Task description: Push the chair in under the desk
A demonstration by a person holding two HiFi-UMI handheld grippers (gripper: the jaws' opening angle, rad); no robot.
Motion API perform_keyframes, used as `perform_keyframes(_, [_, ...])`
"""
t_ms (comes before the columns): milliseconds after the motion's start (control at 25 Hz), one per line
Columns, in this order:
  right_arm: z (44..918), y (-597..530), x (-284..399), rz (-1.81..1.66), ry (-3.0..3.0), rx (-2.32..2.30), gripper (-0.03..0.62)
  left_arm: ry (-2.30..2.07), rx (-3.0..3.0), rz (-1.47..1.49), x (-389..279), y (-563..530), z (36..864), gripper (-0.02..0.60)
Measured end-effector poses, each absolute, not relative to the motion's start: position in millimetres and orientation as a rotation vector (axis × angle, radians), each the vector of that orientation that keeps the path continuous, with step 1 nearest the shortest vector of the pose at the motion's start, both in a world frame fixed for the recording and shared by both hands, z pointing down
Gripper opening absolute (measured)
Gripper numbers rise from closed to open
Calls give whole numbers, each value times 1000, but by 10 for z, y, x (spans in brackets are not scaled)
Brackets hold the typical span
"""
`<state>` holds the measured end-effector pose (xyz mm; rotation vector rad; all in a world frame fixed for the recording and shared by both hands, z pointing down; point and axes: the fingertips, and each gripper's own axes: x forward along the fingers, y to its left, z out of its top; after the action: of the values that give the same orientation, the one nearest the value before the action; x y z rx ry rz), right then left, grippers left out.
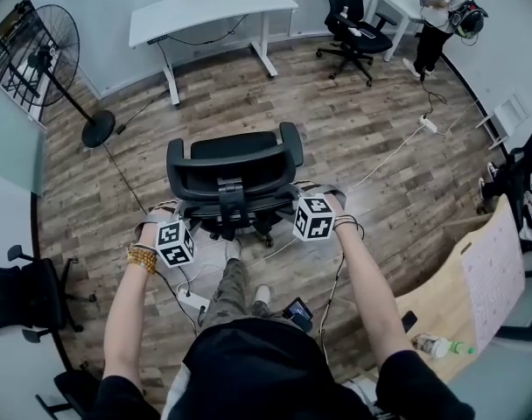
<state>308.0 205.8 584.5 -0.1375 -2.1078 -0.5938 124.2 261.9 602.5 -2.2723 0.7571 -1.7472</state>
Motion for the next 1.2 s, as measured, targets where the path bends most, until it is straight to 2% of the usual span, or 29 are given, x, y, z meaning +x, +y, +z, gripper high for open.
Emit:
perform_keyframes(480, [5877, 1628, 2716, -587, -2101, -180, 141, 735, -2271, -1700, 951, 2245, 6106, 141])
perform_keyframes(600, [5887, 1565, 2648, -585, -2100, -181, 141, 713, -2259, -1703, 917, 2157, 6201, 110])
perform_keyframes(1200, [5898, 1074, 2397, -557, -2081, -207, 141, 722, -2233, -1679, 685, 1681, 6198, 107])
